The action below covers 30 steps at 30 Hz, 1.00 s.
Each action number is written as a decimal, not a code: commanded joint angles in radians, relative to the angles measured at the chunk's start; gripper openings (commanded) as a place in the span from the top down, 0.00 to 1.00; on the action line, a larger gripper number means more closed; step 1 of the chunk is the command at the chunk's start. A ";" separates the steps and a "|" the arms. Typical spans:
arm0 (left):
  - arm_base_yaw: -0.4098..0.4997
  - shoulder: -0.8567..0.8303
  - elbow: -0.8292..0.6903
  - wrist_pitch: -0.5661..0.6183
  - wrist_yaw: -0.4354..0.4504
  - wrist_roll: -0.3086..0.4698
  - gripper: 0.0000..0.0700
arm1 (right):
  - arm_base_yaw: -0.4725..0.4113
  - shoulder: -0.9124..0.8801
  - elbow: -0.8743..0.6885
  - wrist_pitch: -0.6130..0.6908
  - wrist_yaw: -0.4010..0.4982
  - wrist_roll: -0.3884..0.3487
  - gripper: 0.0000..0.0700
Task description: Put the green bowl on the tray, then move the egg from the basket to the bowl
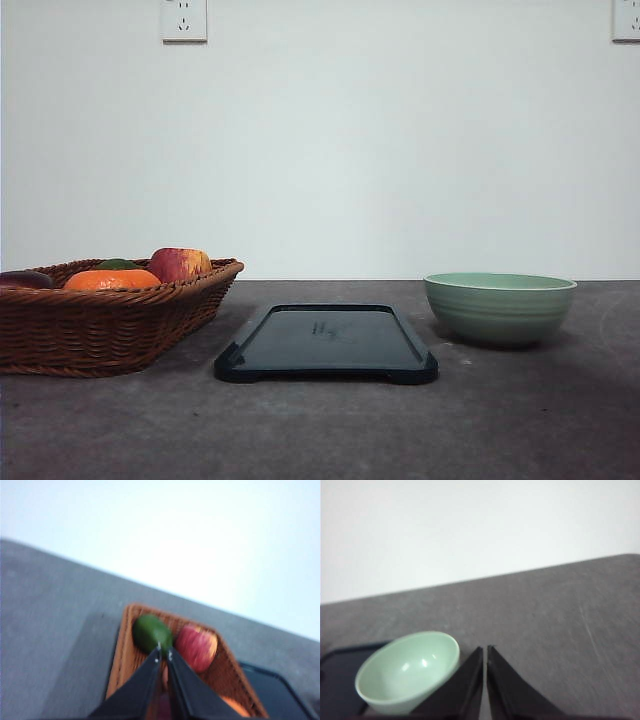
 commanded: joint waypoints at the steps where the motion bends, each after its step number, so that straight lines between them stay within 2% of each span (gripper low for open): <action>1: -0.001 -0.002 0.015 0.009 -0.002 -0.003 0.99 | 0.000 -0.001 0.008 0.028 -0.014 0.021 0.99; 6: -0.001 0.000 0.089 0.007 -0.007 0.016 0.99 | 0.000 0.001 0.073 0.014 -0.029 0.027 0.99; 10: -0.001 0.030 0.170 -0.019 -0.007 0.042 0.99 | 0.000 0.036 0.168 -0.077 -0.042 0.035 0.99; 15: -0.001 0.128 0.298 -0.140 -0.006 0.058 0.99 | 0.000 0.150 0.292 -0.165 -0.099 0.035 0.99; 26: -0.002 0.455 0.605 -0.417 0.016 0.062 0.99 | 0.000 0.500 0.543 -0.353 -0.208 0.028 0.99; 30: -0.003 0.577 0.682 -0.493 0.057 0.112 0.99 | 0.000 0.638 0.621 -0.413 -0.236 0.021 0.99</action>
